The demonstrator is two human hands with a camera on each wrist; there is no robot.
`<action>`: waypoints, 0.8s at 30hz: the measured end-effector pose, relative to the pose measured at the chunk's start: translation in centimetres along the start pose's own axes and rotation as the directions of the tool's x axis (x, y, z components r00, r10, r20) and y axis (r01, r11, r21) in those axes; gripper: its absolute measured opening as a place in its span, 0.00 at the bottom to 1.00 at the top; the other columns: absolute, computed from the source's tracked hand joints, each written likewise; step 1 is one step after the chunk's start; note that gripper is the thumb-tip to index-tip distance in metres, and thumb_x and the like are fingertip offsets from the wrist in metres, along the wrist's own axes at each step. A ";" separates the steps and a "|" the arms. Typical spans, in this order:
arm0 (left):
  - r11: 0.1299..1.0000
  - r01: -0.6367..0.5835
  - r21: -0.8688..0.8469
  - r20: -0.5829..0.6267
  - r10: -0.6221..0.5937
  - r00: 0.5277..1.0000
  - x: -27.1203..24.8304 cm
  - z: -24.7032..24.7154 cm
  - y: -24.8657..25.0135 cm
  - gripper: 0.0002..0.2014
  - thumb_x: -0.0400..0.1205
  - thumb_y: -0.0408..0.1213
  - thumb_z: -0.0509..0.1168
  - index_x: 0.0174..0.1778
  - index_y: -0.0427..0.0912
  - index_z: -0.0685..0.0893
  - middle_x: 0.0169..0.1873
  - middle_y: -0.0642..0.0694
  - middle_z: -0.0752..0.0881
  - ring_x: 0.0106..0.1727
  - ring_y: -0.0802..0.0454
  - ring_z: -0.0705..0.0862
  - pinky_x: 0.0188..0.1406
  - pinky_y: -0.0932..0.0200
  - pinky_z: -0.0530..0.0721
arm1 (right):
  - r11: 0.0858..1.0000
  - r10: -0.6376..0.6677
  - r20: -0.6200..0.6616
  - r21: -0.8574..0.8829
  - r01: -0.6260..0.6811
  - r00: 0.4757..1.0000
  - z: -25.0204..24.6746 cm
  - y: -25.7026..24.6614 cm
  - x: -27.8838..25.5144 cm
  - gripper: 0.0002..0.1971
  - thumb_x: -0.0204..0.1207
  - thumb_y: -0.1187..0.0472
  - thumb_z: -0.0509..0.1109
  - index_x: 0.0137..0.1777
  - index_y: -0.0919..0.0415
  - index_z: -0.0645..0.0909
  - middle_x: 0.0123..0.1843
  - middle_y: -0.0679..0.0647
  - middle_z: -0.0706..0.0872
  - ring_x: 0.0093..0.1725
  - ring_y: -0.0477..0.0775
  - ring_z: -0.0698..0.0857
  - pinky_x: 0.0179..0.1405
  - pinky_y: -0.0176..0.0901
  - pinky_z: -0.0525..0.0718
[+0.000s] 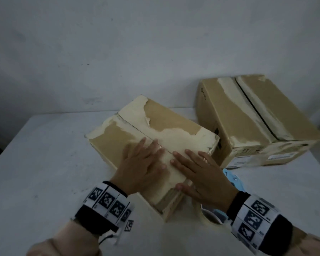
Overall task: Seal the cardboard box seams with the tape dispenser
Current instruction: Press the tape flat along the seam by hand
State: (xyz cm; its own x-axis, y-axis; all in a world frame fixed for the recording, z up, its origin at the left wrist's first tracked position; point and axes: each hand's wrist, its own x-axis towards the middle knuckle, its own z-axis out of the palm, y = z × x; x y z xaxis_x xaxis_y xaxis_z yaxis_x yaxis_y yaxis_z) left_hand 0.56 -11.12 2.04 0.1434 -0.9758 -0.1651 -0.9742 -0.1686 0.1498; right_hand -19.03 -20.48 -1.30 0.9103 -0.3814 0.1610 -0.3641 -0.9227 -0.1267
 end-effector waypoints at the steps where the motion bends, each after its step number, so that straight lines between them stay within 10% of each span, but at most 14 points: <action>1: 1.000 0.010 0.020 0.070 -0.012 0.997 0.5 -0.3 -0.8 0.54 0.58 0.76 0.18 0.81 0.58 0.48 0.80 0.64 0.43 0.83 0.53 0.42 0.79 0.37 0.41 | 1.000 -0.003 0.001 0.005 0.003 1.000 0.0 0.0 0.0 0.31 0.80 0.37 0.41 0.73 0.53 0.71 0.73 0.52 0.76 0.70 0.60 0.77 0.68 0.56 0.71; 9: 0.969 0.229 0.095 0.148 -0.241 0.959 4.2 -2.8 -8.2 0.42 0.71 0.72 0.31 0.81 0.55 0.45 0.83 0.56 0.44 0.83 0.56 0.43 0.80 0.36 0.40 | 1.000 -0.017 0.050 0.018 0.016 0.999 -0.7 -1.1 0.9 0.37 0.79 0.35 0.44 0.69 0.68 0.71 0.69 0.64 0.79 0.73 0.60 0.73 0.76 0.50 0.53; 15: 0.923 0.363 0.126 0.058 -0.372 0.926 7.1 -3.6 -12.4 0.31 0.84 0.58 0.41 0.81 0.52 0.43 0.83 0.49 0.41 0.83 0.50 0.48 0.81 0.39 0.45 | 0.993 0.007 0.075 0.119 -0.015 0.997 -0.2 -1.3 0.6 0.38 0.78 0.33 0.47 0.76 0.64 0.63 0.78 0.59 0.66 0.76 0.54 0.64 0.74 0.43 0.57; 24: 0.996 0.023 0.088 0.197 -0.040 0.980 4.9 -1.8 -5.1 0.43 0.70 0.63 0.23 0.81 0.45 0.37 0.82 0.51 0.36 0.83 0.53 0.37 0.79 0.39 0.37 | 0.985 0.098 0.104 0.129 -0.111 0.990 0.1 -2.3 1.2 0.42 0.74 0.28 0.47 0.75 0.61 0.67 0.77 0.56 0.70 0.76 0.51 0.61 0.76 0.36 0.43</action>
State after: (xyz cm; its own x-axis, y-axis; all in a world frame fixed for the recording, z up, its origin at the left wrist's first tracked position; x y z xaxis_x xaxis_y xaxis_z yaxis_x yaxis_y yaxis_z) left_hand 6.54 -15.32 2.17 0.1451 -0.9216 -0.3601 -0.9822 -0.1781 0.0599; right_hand -17.06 -18.86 -0.94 0.8856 -0.4622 0.0456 -0.4348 -0.8596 -0.2686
